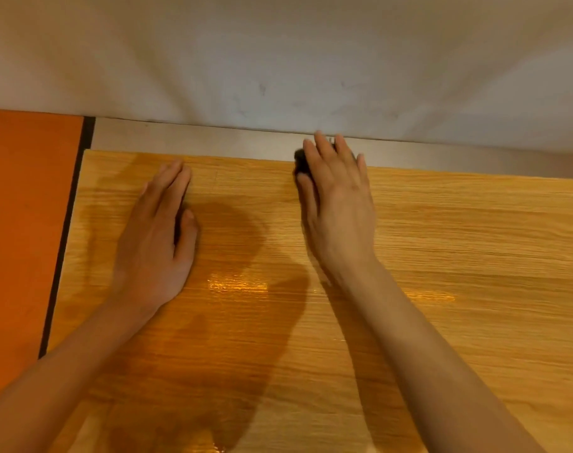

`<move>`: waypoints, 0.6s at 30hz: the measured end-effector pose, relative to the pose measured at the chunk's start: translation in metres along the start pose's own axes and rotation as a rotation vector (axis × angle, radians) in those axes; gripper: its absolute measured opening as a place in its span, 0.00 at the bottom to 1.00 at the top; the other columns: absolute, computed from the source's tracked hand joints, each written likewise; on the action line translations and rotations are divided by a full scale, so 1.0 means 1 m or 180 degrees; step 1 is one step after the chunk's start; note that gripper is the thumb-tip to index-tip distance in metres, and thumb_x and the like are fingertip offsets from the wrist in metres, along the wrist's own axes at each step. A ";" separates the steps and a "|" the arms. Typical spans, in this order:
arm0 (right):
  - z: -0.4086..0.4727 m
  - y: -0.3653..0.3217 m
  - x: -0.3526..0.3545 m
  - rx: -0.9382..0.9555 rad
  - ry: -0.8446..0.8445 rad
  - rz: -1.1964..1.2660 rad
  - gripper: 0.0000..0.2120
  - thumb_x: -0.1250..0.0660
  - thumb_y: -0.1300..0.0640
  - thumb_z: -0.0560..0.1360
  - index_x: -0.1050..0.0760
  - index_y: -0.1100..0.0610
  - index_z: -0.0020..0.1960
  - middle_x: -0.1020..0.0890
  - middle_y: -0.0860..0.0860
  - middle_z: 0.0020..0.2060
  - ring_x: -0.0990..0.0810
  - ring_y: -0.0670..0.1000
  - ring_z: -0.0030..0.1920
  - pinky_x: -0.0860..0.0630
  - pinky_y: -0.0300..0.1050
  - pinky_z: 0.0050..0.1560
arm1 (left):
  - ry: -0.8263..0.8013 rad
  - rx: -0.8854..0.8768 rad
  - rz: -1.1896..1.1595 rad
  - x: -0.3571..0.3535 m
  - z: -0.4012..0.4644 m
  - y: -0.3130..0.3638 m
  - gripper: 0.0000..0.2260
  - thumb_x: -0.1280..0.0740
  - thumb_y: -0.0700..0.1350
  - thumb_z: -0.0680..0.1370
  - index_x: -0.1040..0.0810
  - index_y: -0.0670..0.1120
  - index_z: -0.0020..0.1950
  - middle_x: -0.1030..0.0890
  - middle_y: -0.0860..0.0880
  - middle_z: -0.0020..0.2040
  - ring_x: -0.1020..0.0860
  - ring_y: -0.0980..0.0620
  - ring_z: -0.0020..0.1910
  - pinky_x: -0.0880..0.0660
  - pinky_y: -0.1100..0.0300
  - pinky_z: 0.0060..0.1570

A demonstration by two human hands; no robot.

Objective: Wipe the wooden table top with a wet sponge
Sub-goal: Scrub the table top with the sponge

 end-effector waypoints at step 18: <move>0.011 -0.039 -0.023 0.0135 0.0031 0.0061 0.19 0.43 0.55 0.83 0.33 0.58 0.73 0.31 0.54 0.73 0.38 0.55 0.75 0.46 0.53 0.77 | 0.0038 -0.0114 0.0034 -0.003 -0.001 0.000 0.24 0.47 0.48 0.85 0.40 0.41 0.81 0.40 0.47 0.82 0.43 0.50 0.81 0.42 0.51 0.80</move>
Point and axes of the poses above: each hand's wrist, its own z-axis towards the middle knuckle, its own x-axis out of the back of the hand, y = z × x, the point moved 7 cm from there along z, towards the middle knuckle
